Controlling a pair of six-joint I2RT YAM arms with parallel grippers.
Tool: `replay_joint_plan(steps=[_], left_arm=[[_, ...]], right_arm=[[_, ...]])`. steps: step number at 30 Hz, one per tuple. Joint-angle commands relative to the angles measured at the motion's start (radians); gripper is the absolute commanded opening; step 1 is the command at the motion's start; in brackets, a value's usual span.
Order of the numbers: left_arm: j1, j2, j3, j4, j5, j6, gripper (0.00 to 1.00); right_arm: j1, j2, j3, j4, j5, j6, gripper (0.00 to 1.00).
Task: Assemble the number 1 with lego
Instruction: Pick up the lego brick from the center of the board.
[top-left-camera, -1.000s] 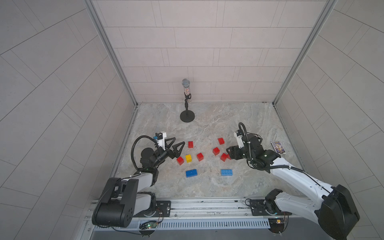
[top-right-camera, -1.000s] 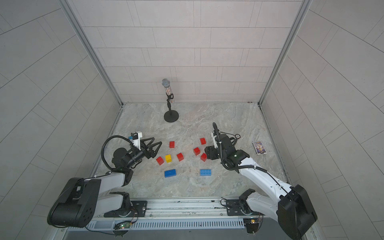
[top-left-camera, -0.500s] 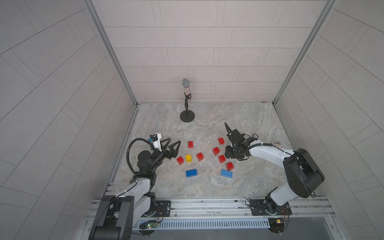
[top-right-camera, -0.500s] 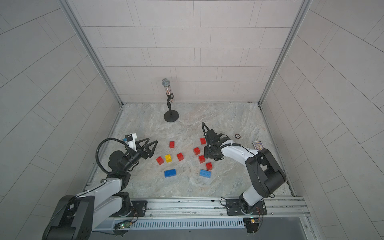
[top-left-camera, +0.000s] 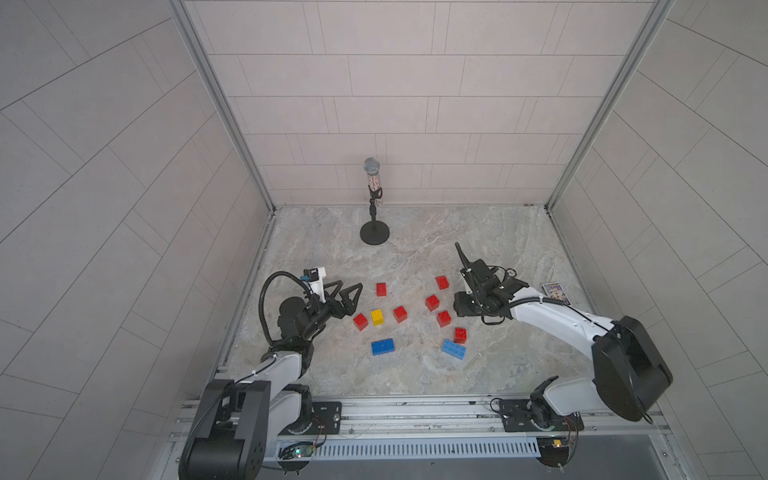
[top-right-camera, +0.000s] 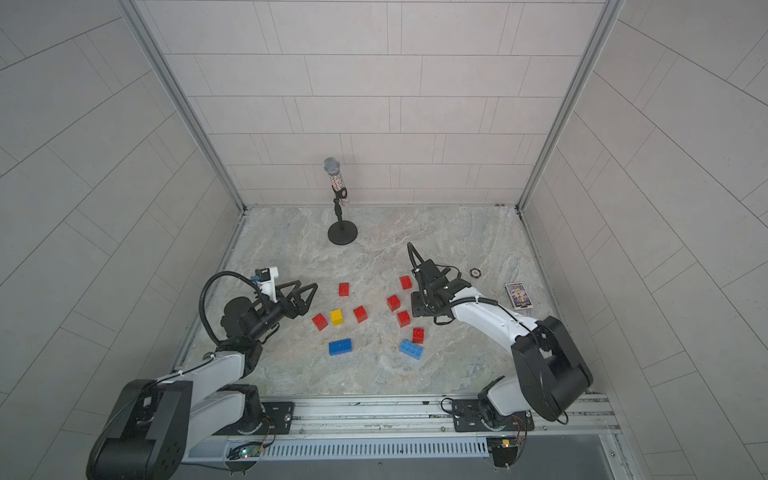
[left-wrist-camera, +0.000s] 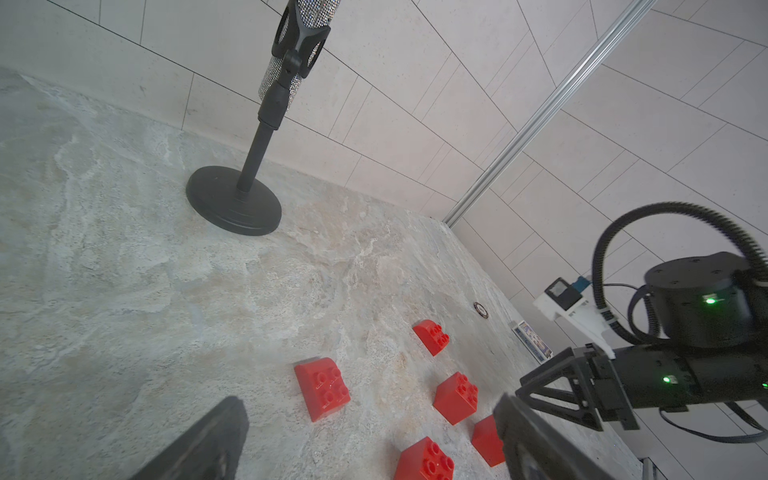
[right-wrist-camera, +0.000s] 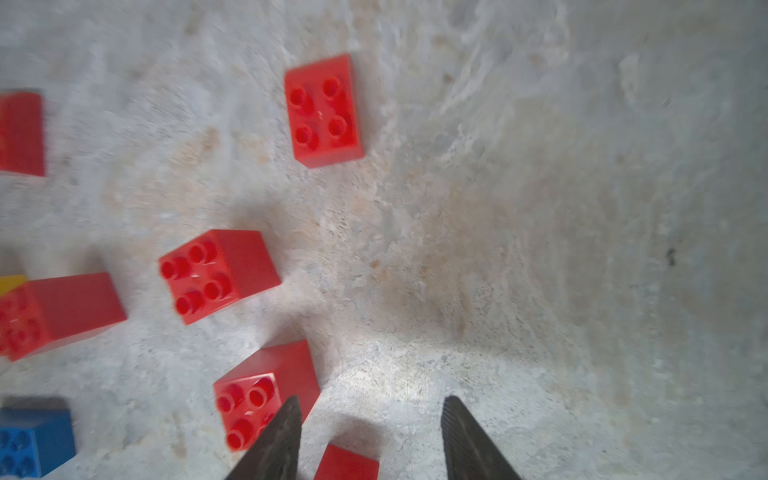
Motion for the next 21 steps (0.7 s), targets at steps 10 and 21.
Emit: replay_joint_plan(steps=[10,21], left_arm=[[0.004,0.051,0.010,0.135,0.018,-0.025,1.00],[0.006,0.057,0.008,0.136,0.011,-0.027,1.00]], right_arm=[[0.107,0.090,0.045,0.053,-0.061,-0.202,0.48],[0.170,0.198,0.111,0.016,-0.005,-0.252,0.45]])
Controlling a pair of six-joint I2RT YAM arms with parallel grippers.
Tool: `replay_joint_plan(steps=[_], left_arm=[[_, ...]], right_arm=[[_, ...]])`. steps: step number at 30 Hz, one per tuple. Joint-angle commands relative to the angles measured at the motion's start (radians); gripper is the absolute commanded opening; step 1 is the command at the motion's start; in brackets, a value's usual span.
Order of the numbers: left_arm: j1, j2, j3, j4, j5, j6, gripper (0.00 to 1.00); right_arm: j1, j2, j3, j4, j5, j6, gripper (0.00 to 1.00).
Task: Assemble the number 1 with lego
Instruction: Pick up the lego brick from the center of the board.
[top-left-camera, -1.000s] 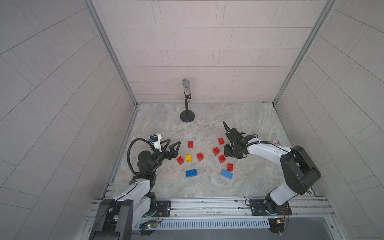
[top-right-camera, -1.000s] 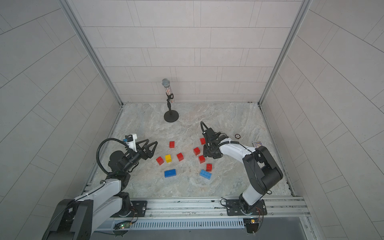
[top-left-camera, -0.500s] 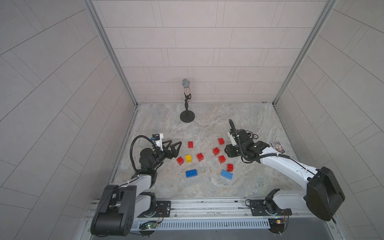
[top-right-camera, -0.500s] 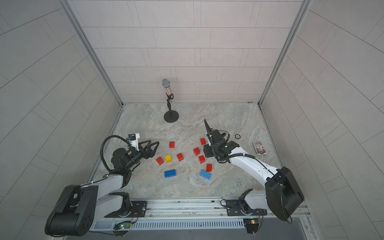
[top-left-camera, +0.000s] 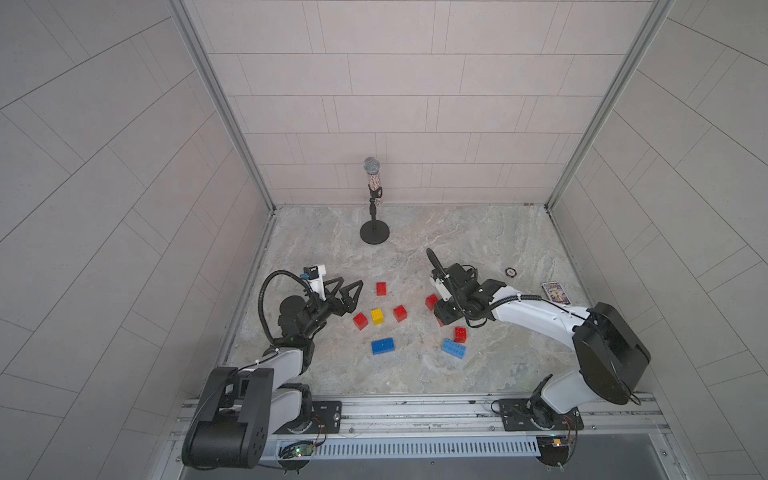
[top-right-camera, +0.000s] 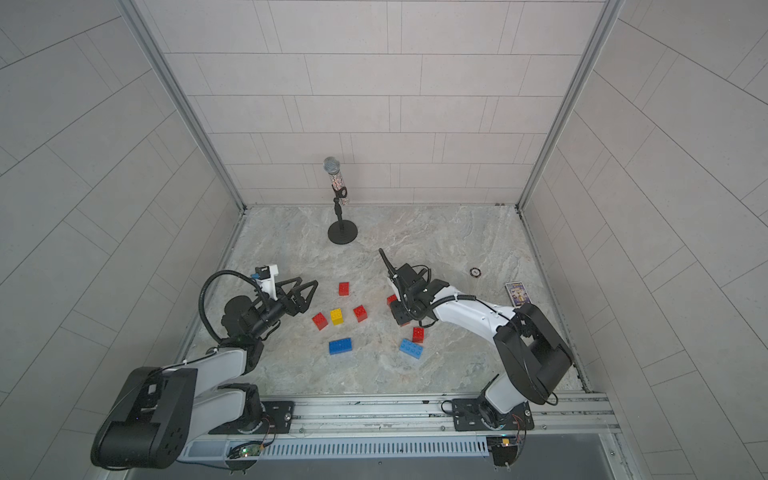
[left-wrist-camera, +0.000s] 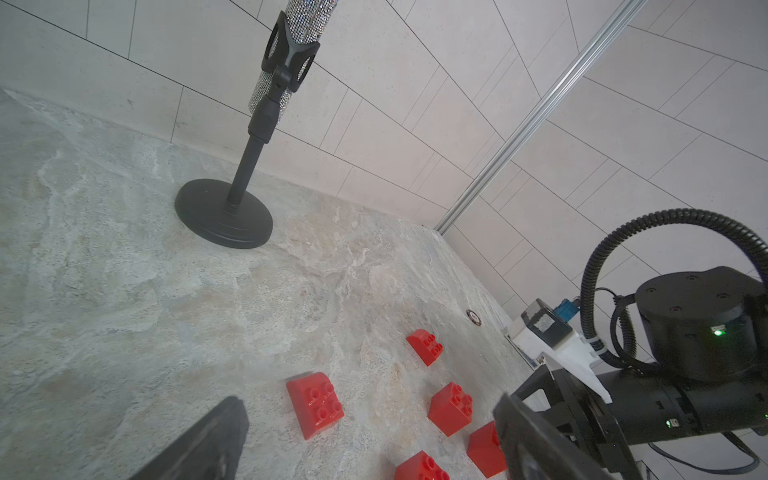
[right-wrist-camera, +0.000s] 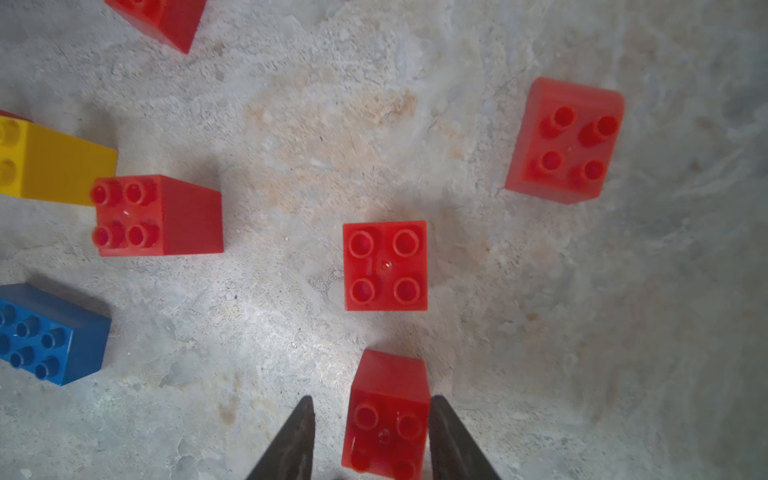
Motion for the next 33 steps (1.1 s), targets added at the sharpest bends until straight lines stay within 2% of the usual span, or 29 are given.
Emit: replay_joint_plan(steps=[1,6,11,18,33], left_arm=[[0.006,0.005,0.005,0.040,0.004,-0.006,1.00],[0.009,0.006,0.005,0.040,0.003,-0.007,1.00],[0.011,0.006,0.006,0.040,0.001,-0.007,1.00],[0.012,0.008,0.005,0.041,0.003,-0.010,1.00],[0.015,0.008,0.002,0.048,0.003,-0.013,1.00]], right_arm=[[0.020,0.029,0.028,-0.044,0.048,-0.033,0.44],[0.035,0.070,0.050,-0.091,0.108,-0.033,0.43],[0.039,0.049,0.038,-0.087,0.141,-0.022,0.45],[0.039,0.049,0.040,-0.104,0.162,-0.010,0.49],[0.040,0.082,0.077,-0.182,0.169,0.085,0.48]])
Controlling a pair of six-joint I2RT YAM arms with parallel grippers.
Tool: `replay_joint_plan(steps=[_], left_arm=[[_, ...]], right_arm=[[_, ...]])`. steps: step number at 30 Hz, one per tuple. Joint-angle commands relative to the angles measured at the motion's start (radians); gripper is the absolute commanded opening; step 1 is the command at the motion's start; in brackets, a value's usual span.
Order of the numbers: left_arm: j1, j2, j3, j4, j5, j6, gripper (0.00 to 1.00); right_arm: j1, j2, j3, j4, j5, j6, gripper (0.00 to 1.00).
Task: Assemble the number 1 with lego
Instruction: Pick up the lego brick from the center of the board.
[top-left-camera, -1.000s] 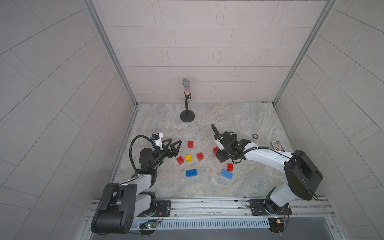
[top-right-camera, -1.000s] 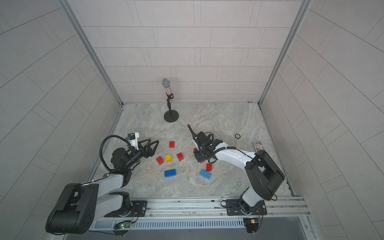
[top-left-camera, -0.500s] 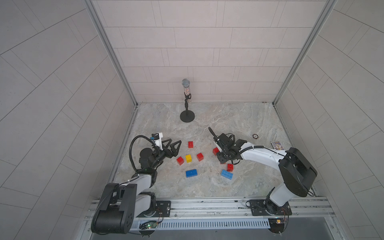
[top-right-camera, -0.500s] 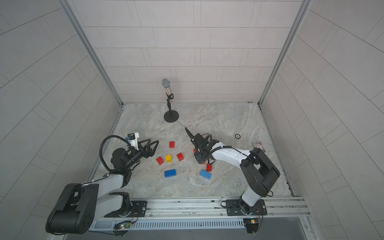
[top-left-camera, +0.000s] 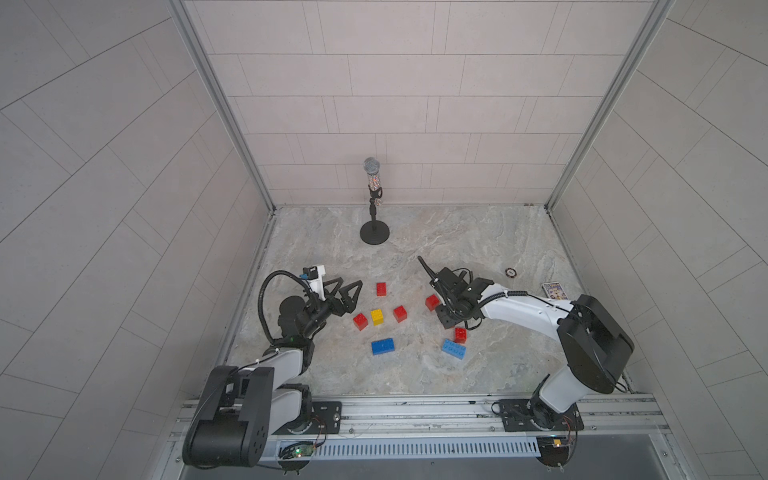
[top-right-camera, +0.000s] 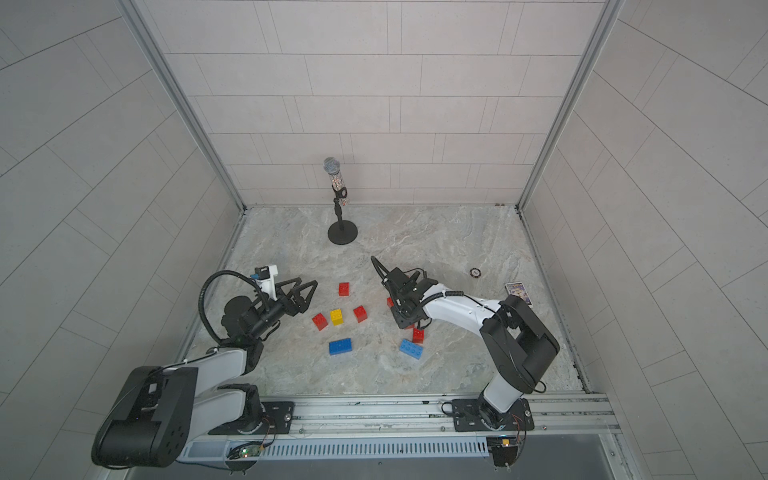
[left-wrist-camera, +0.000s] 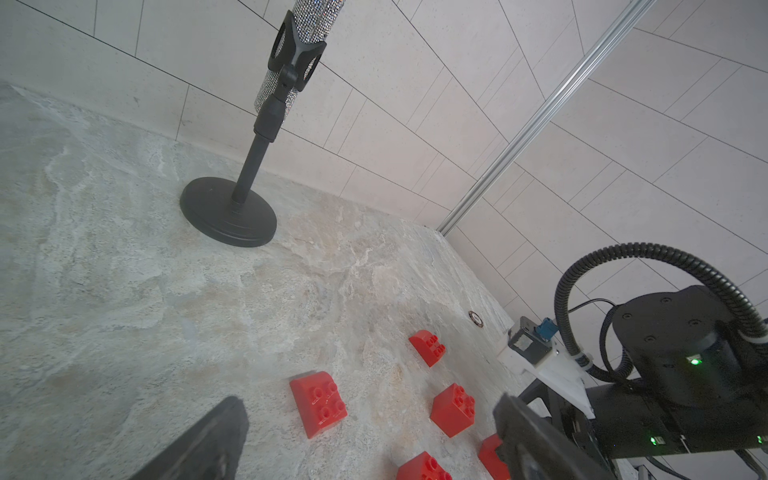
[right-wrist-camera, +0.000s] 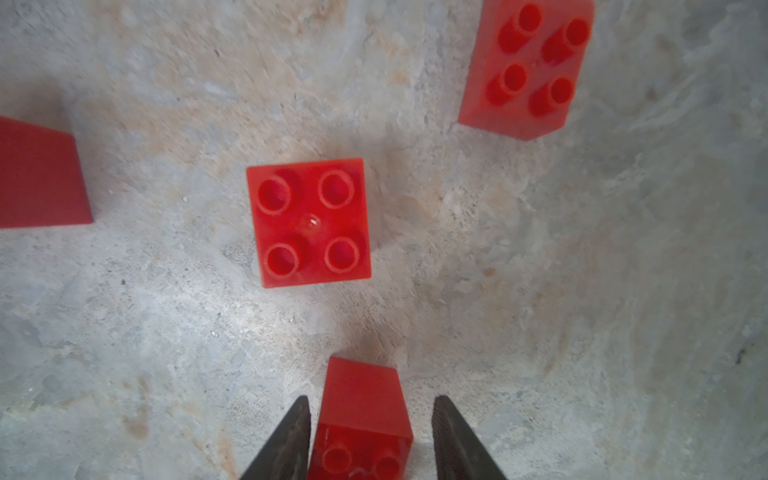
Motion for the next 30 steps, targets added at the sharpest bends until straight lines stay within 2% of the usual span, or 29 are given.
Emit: replay_joint_plan(steps=[1,20,23,27,30], left_arm=[[0.006,0.003,0.002,0.046,0.004,-0.009,1.00],[0.016,0.010,0.002,0.052,0.001,-0.018,1.00],[0.017,0.013,0.002,0.053,0.001,-0.021,1.00],[0.022,0.020,0.004,0.057,0.000,-0.024,1.00],[0.024,0.026,0.004,0.064,0.003,-0.028,1.00]], right_arm=[[0.005,0.011,0.026,-0.041,0.011,0.030,0.48],[0.006,0.044,0.037,-0.070,-0.022,0.028,0.45],[0.008,0.045,0.040,-0.073,-0.021,0.028,0.39],[0.008,0.027,0.045,-0.087,-0.012,0.018,0.20],[0.013,-0.010,0.042,-0.096,-0.002,-0.011,0.15]])
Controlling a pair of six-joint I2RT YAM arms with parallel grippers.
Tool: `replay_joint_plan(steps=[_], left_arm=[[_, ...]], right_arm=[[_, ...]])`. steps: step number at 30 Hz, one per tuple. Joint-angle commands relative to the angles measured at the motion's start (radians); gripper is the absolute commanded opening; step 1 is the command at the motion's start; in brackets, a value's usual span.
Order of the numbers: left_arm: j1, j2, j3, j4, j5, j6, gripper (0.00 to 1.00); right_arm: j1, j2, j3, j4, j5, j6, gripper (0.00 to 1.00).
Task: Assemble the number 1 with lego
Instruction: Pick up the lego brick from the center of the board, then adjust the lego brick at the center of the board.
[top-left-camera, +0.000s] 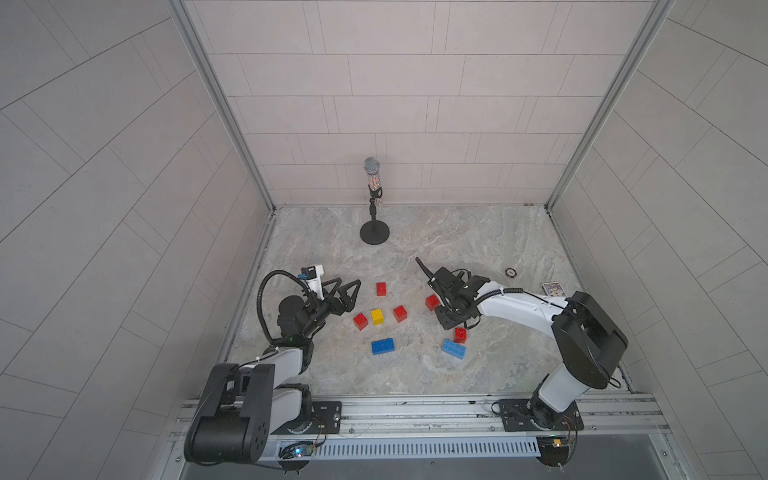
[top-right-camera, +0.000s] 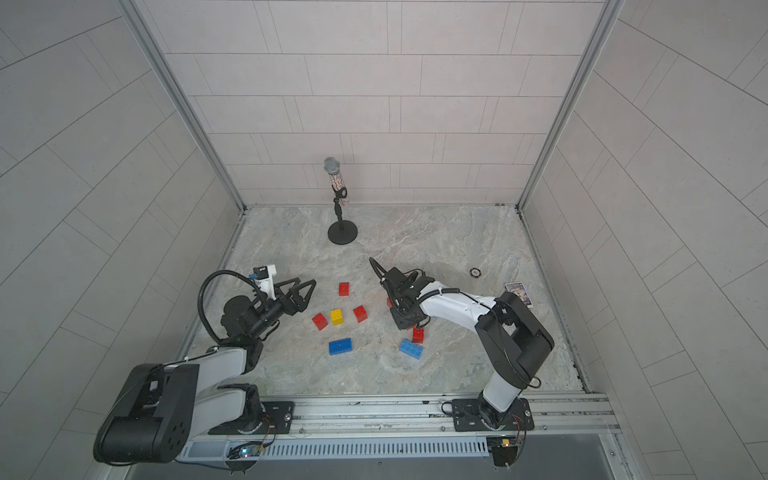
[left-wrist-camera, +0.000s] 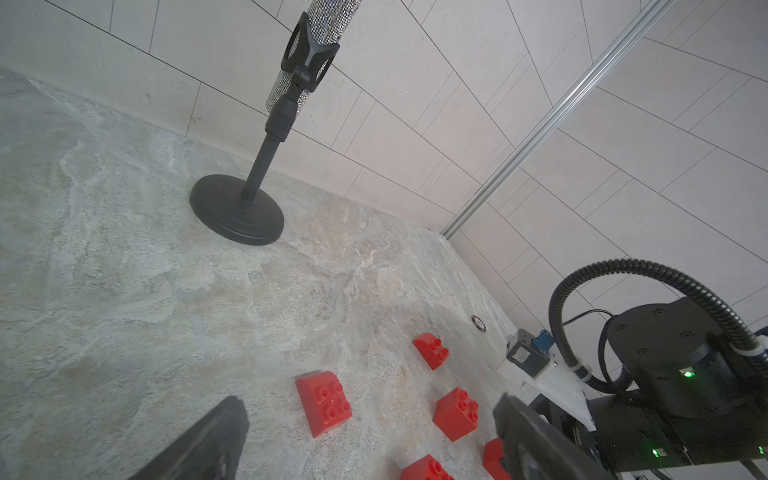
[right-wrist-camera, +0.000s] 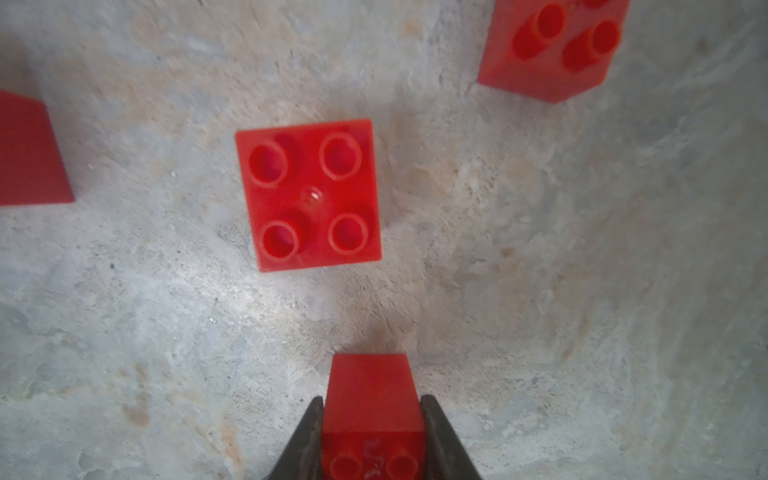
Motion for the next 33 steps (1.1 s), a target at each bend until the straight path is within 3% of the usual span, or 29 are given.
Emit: replay_joint_plan(steps=[1,7,17,33], left_arm=[[0.007,0.009,0.005,0.054,0.006,-0.011,1.00],[0.010,0.018,0.005,0.064,0.009,-0.016,1.00],[0.013,0.030,0.006,0.082,0.017,-0.025,1.00],[0.019,0.032,0.002,0.094,0.020,-0.030,1.00]], right_arm=[[0.013,-0.063,0.007,-0.037,0.024,-0.037,0.14],[0.042,-0.215,-0.028,-0.063,0.000,-0.126,0.00],[0.158,-0.266,-0.073,-0.161,0.024,-0.157,0.00],[0.195,-0.280,-0.152,-0.125,0.027,-0.068,0.00]])
